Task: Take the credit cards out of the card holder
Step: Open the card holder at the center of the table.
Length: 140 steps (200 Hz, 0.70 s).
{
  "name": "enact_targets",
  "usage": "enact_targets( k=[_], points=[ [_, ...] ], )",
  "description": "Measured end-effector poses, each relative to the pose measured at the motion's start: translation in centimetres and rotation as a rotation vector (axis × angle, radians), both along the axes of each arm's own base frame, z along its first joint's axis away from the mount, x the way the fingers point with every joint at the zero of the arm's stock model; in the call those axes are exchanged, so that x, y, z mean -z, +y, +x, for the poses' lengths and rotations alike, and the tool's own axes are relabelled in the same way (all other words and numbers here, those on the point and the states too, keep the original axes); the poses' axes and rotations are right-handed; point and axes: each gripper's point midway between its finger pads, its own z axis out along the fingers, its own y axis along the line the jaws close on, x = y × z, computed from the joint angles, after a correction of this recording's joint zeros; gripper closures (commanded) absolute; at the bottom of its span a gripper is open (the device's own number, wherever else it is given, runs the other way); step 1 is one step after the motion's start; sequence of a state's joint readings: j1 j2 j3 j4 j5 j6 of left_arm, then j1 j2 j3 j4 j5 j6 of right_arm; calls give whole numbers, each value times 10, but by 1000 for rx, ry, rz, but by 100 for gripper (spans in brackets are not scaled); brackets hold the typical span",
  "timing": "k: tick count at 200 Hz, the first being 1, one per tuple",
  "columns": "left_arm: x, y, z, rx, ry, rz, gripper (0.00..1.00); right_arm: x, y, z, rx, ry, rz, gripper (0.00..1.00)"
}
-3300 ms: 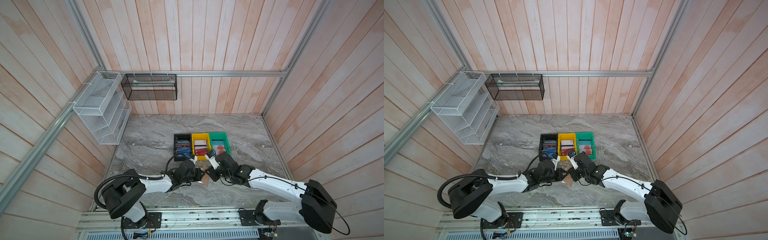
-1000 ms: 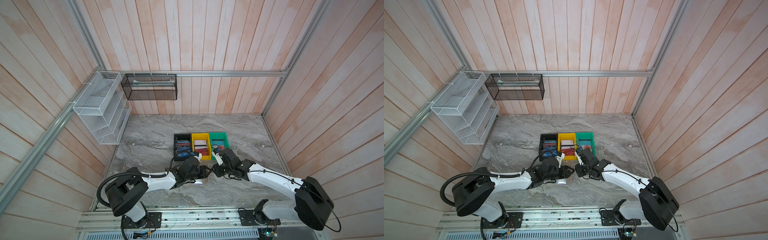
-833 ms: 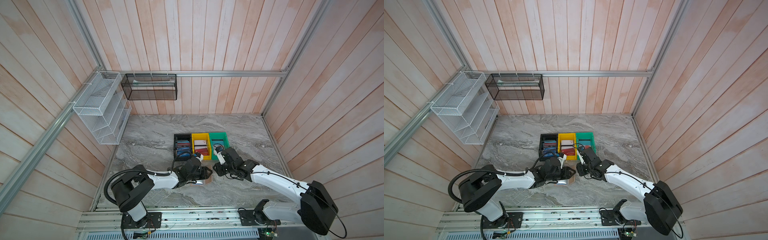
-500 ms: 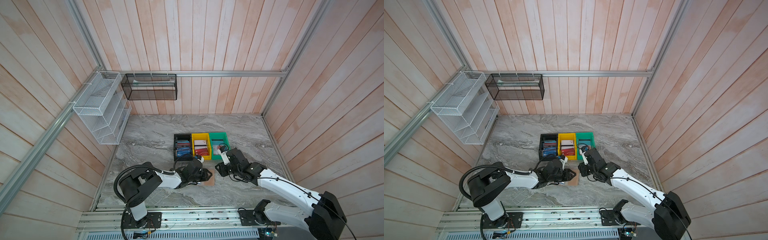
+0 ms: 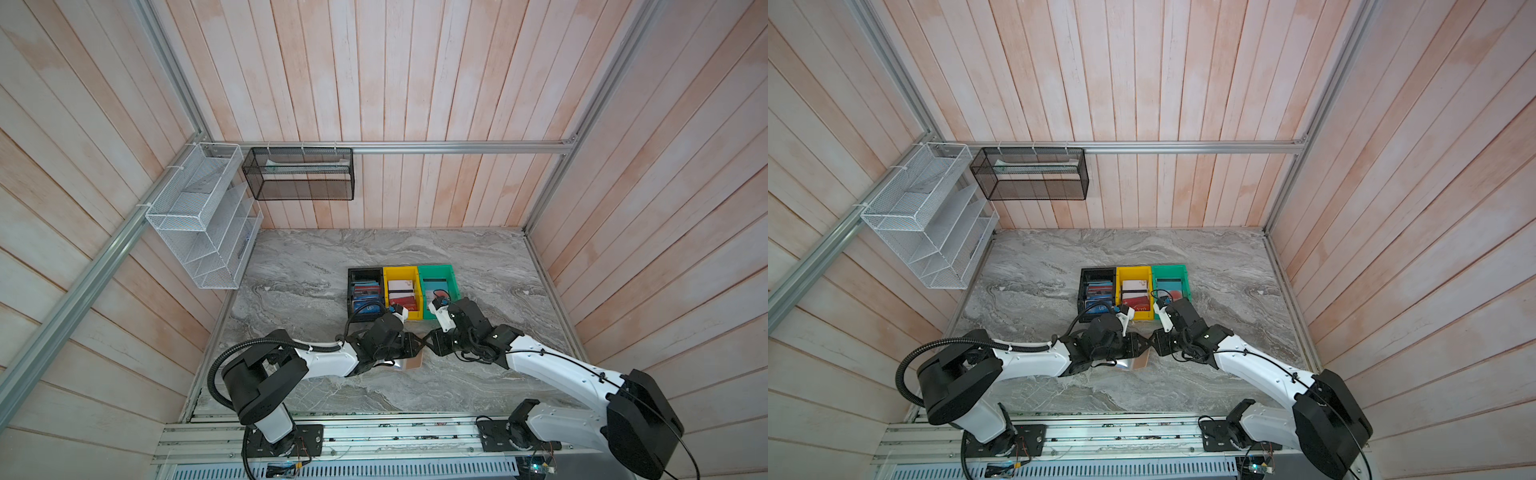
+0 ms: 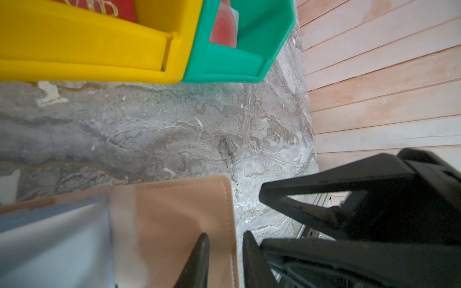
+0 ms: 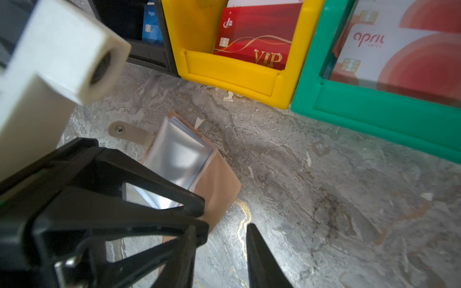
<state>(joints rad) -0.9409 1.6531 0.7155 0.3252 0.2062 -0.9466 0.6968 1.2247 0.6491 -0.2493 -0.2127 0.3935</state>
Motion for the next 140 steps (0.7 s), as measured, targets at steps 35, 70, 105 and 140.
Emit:
enact_targets(
  k=[35,70,105,140],
  points=[
    [15,0,-1,-1,27,18,77,12,2,-4,-15,40,-7,67],
    [15,-2,-1,0,26,13,80,15,2,-6,-14,52,-4,78],
    [14,2,-2,-5,21,14,84,24,1,-10,-12,80,-7,87],
    [16,4,-3,-7,24,17,87,38,1,-14,-16,118,-19,89]
  ],
)
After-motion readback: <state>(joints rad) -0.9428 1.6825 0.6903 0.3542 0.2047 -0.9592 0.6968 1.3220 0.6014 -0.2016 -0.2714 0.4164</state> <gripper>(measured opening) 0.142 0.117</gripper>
